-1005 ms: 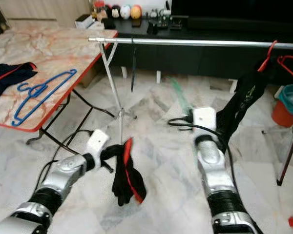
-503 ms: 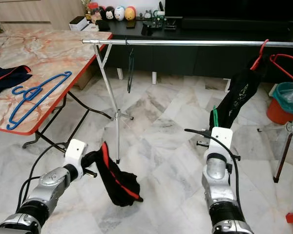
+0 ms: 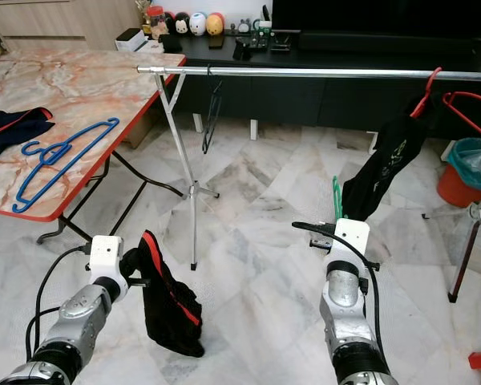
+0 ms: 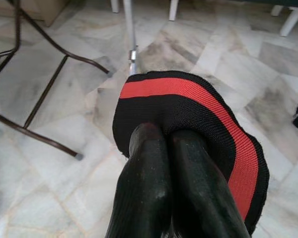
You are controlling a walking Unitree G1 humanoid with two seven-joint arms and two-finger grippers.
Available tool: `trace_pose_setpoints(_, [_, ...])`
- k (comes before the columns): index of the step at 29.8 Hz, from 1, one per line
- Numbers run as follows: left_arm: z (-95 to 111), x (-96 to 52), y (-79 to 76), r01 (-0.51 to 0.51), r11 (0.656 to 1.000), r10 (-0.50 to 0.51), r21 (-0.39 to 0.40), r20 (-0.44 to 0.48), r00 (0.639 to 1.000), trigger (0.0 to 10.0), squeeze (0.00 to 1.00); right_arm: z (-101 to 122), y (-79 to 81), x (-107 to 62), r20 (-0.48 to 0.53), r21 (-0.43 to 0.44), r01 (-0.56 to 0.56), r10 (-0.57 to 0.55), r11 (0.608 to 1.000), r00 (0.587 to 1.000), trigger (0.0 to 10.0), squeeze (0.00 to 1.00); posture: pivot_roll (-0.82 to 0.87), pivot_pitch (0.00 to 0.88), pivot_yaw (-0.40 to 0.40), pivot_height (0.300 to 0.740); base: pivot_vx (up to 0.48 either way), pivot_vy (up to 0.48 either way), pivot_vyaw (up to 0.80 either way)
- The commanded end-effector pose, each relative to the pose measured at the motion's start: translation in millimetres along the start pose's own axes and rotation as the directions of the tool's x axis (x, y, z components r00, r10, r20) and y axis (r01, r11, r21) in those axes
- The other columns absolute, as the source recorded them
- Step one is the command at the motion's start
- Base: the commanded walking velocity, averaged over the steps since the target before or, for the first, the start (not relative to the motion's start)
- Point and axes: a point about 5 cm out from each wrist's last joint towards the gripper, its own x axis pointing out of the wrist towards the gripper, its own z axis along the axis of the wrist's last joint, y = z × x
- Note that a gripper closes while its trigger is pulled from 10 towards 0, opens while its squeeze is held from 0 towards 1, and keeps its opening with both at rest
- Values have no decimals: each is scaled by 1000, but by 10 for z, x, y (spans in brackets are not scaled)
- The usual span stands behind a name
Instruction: Hang hanger
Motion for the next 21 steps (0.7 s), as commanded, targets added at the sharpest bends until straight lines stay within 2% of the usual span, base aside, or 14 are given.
trace_pose_setpoints(1, [16, -8, 36, -25, 1000, 25, -18, 21, 999, 10000, 0, -48, 35, -25, -13, 10, -13, 13, 1000, 1000, 10000, 0, 23, 0, 47, 740, 0, 0, 0])
trace_pose_setpoints(5, [40, 4, 48, -42, 998, 43, -50, 29, 999, 10000, 0, -67, 45, -36, -16, 14, -17, 17, 1000, 1000, 10000, 0, 26, 0, 47, 740, 0, 0, 0])
trace_pose_setpoints(16, [74, 16, 35, -46, 998, 48, -44, 46, 998, 10000, 0, -127, 88, -64, -33, 19, -36, 37, 999, 999, 10000, 0, 39, 0, 48, 740, 0, 357, 0])
trace_pose_setpoints(21, [163, 52, 22, -47, 998, 51, -47, 76, 996, 10000, 0, -106, 75, -46, -30, 22, -32, 33, 999, 999, 10000, 0, 43, 0, 50, 740, 0, 359, 0])
